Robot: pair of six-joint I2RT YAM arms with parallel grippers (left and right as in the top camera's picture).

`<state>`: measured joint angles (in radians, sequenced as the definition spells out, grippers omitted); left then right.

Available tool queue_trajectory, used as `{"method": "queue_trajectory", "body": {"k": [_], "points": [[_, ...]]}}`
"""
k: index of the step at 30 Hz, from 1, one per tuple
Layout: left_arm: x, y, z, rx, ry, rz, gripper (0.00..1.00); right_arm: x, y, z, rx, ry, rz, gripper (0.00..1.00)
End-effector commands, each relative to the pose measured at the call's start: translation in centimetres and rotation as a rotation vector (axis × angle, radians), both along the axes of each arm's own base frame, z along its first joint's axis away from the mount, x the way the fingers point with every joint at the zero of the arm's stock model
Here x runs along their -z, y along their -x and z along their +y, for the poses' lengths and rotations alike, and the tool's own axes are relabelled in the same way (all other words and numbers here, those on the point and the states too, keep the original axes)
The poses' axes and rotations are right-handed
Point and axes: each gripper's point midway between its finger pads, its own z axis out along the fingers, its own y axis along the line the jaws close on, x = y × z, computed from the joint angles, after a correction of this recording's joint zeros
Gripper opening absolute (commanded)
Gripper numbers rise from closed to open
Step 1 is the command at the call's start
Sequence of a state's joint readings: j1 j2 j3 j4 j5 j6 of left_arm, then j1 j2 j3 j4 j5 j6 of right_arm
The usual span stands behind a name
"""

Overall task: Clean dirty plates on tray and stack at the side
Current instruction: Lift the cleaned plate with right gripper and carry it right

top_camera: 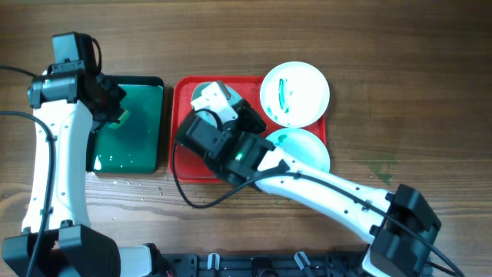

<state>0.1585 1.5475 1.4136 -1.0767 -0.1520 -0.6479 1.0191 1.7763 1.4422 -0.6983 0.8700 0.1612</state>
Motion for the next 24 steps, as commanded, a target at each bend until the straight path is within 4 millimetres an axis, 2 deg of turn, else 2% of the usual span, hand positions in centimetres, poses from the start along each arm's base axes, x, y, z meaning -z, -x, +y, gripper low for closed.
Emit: {"method": "queue_trajectory", "body": {"k": [1,3,5,9,13,17,19,20,24], "points": [[1.0,0.1,-0.8,0.027,0.043,0.016,0.04,2.1,0.5,1.0,-0.006,-0.269,0.234,0.04],[0.9,-0.7,-2.6,0.066,0.134,-0.017,0.04,2.4,0.4,1.0,-0.033,-0.373,0.344,0.04],[0.7,-1.4,-3.6,0.096,0.16,-0.046,0.04,1.6,0.0,0.5,-0.05,-0.482,0.419,0.05],[0.3,-2.4,-5.4,0.151,0.155,-0.078,0.04,-1.0,-2.1,-3.5,0.005,-0.688,0.481,0.04],[-0.4,-4.1,-8.2,0.234,0.149,-0.143,0.04,-0.1,-3.7,-10.4,0.233,-0.776,0.536,0.04],[-0.4,-4.6,-11.1,0.31,0.151,-0.153,0.04,0.9,-4.8,-18.2,0.49,-0.852,0.546,0.04],[0.2,-4.9,-12.4,0.34,0.143,-0.142,0.04,1.4,-5.2,-23.4,0.632,-0.852,0.507,0.04],[0.7,-5.3,-13.0,0.355,0.144,-0.141,0.04,1.9,-5.0,-26.1,0.716,-0.833,0.484,0.05],[2.1,-5.9,-14.0,0.378,0.147,-0.12,0.04,4.0,-3.3,-33.9,0.945,-0.814,0.446,0.04]]}}
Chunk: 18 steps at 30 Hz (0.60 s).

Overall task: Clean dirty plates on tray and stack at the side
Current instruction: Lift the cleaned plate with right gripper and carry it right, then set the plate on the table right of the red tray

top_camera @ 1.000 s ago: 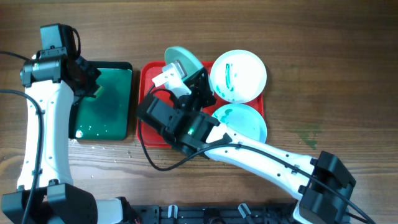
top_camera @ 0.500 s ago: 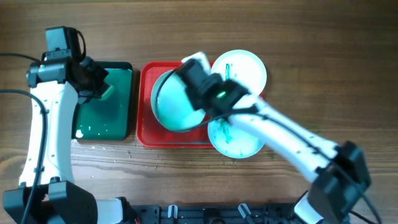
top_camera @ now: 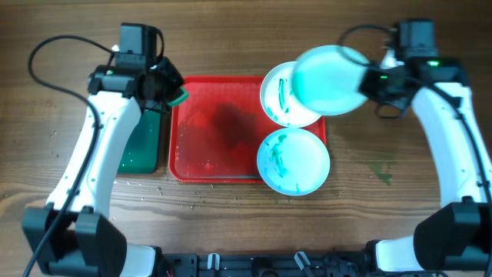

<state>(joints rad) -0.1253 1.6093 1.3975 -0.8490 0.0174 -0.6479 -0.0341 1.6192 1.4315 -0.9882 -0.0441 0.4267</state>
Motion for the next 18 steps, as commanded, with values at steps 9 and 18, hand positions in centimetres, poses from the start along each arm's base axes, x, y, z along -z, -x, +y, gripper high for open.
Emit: {"method": "queue_trajectory", "body": {"k": [9,18], "points": [[2.3,-0.4,-1.0,0.037,-0.017,0.043,0.04,7.7,4.3,-10.9,0.323,0.018,0.13,0.04],[2.3,-0.4,-1.0,0.037,-0.017,0.043,0.04,11.7,5.0,-9.0,0.221,-0.061,0.209,0.35]]}}
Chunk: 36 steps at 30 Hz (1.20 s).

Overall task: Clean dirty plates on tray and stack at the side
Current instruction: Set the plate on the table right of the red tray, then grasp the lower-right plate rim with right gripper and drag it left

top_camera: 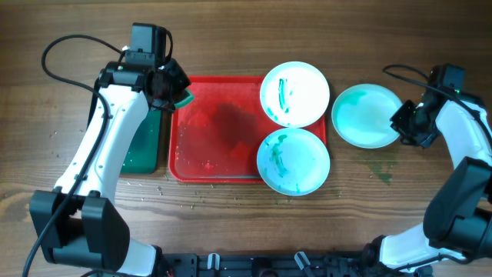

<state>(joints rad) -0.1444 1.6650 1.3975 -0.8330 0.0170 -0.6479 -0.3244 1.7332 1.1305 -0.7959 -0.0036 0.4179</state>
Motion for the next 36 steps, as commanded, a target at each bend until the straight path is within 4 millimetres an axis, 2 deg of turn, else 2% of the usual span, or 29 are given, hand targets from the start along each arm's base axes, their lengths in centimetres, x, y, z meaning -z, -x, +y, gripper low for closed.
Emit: {"method": "queue_trajectory", "body": {"k": [1,4,6,8,11,13,15,17,21,23,24,25,26,29,31,35,36], "points": [[0.3,0.1,-0.1,0.018,-0.01,0.004,0.04,-1.0,-0.7,2.1,-0.078,-0.112,-0.032,0.35],[0.4,0.2,-0.1,0.018,-0.011,0.01,0.04,-3.1,-1.1,5.1,-0.18,-0.228,-0.041,0.35],[0.6,0.6,0.0,0.018,-0.015,0.03,0.04,-4.0,-0.8,8.0,-0.29,-0.293,-0.038,0.35],[0.9,1.2,0.1,0.016,-0.02,0.054,0.04,-4.2,0.1,11.1,-0.403,-0.356,-0.013,0.35],[1.0,1.6,0.2,0.013,-0.021,0.073,0.04,-4.1,1.7,14.2,-0.538,-0.38,0.05,0.38],[1.1,1.7,0.2,0.013,-0.022,0.076,0.04,-3.8,2.7,15.6,-0.578,-0.383,0.088,0.4],[1.1,1.7,0.2,0.013,-0.022,0.077,0.04,-3.0,3.8,16.6,-0.612,-0.379,0.128,0.47],[1.1,1.8,0.2,0.013,-0.023,0.08,0.04,-1.7,5.1,17.4,-0.641,-0.37,0.17,0.47],[1.1,1.8,0.2,0.013,-0.023,0.08,0.04,0.2,7.1,18.2,-0.668,-0.376,0.221,0.41],[1.1,1.7,0.2,0.012,-0.025,0.079,0.04,1.6,8.5,18.2,-0.674,-0.372,0.25,0.34],[1.1,1.7,0.3,0.011,-0.027,0.079,0.04,2.0,8.7,18.2,-0.675,-0.372,0.251,0.33],[1.1,1.7,0.3,0.011,-0.027,0.079,0.04,2.2,8.7,18.2,-0.674,-0.372,0.25,0.27],[1.1,1.7,0.3,0.011,-0.026,0.077,0.04,2.3,8.6,18.2,-0.676,-0.369,0.241,0.21],[1.0,1.5,0.2,0.011,-0.025,0.067,0.04,2.4,8.2,18.2,-0.677,-0.365,0.225,0.18],[1.0,1.4,0.2,0.011,-0.025,0.064,0.04,2.4,8.2,18.2,-0.678,-0.365,0.226,0.04],[0.9,1.3,0.4,0.006,-0.034,0.062,0.04,2.0,8.3,18.3,-0.62,-0.371,0.234,0.04],[0.9,1.3,0.5,0.003,-0.04,0.061,0.04,1.3,8.0,18.5,-0.609,-0.378,0.213,0.04]]}}
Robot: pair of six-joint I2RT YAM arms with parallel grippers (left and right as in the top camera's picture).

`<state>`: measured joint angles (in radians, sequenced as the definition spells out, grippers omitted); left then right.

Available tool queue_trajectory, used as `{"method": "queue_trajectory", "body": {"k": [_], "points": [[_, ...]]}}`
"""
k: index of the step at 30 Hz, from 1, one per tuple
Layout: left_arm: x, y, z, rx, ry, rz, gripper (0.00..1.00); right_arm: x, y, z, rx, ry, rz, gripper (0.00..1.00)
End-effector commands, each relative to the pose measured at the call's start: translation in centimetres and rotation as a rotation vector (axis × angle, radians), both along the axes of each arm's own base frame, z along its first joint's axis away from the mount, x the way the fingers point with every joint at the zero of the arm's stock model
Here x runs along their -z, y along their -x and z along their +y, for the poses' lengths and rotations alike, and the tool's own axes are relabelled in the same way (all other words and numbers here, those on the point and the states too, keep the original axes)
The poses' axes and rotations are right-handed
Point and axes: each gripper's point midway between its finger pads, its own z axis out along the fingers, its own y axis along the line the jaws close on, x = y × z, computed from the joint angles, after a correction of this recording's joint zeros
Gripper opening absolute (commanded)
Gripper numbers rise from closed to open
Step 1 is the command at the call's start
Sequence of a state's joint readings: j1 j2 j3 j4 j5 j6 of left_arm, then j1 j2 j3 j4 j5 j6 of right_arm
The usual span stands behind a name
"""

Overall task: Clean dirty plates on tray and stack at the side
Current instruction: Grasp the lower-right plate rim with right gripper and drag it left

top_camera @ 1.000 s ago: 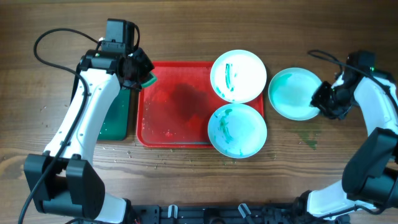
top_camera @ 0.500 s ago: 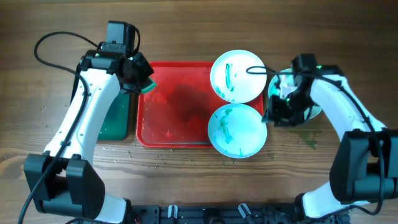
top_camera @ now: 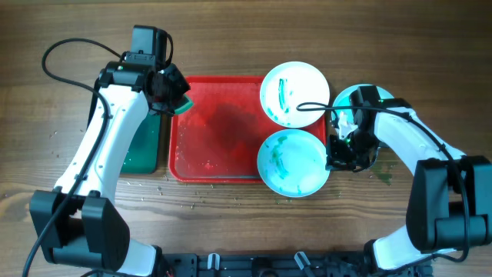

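Note:
Two white plates smeared with green overlap the red tray's (top_camera: 215, 127) right edge: one at the top right (top_camera: 294, 94), one at the bottom right (top_camera: 293, 160). A third, pale teal plate (top_camera: 375, 98) lies on the table right of the tray, mostly covered by my right arm. My right gripper (top_camera: 340, 154) is low beside the right rim of the lower plate; its jaws are dark and hard to read. My left gripper (top_camera: 178, 98) hovers at the tray's upper left corner, shut on a green sponge (top_camera: 184, 102).
A green water basin (top_camera: 142, 146) stands left of the tray, partly under my left arm. Water drops speckle the wood in front of the tray. A faint green stain (top_camera: 382, 173) marks the table at the right.
My right arm has left the teal plate's right rim and now lies across that plate, with its gripper by the lower dirty plate. The left arm has hardly moved.
At first my right arm reached across the tray and my left gripper was over the basin. Then the right gripper held a teal plate above the tray's right end, with the left at the tray's corner. Later that plate lay on the table, and the gripper has since left it.

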<state>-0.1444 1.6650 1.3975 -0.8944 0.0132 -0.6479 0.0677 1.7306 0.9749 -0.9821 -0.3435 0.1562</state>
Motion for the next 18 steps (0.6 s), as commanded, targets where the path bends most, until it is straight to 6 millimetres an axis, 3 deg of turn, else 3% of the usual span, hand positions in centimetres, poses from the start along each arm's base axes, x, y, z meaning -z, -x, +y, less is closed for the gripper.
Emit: {"method": "queue_trajectory", "body": {"k": [1,6,9,14,18], "points": [[0.3,0.0,0.3,0.006,-0.029,0.001,0.04,-2.0,-0.7,0.6,0.043,-0.016,-0.043,0.04],[0.3,-0.1,0.8,-0.008,-0.029,0.001,0.04,-6.7,-2.4,3.9,0.005,-0.041,-0.204,0.04],[0.3,-0.1,1.9,-0.035,-0.029,0.004,0.04,-8.1,-4.2,7.9,0.012,-0.07,-0.306,0.04],[0.1,0.1,4.2,-0.093,-0.03,0.012,0.04,-7.2,-7.0,14.0,0.008,-0.005,-0.49,0.04],[0.3,0.8,5.6,-0.128,-0.04,0.041,0.04,-5.3,-9.0,18.2,-0.072,-0.025,-0.488,0.04]]}}
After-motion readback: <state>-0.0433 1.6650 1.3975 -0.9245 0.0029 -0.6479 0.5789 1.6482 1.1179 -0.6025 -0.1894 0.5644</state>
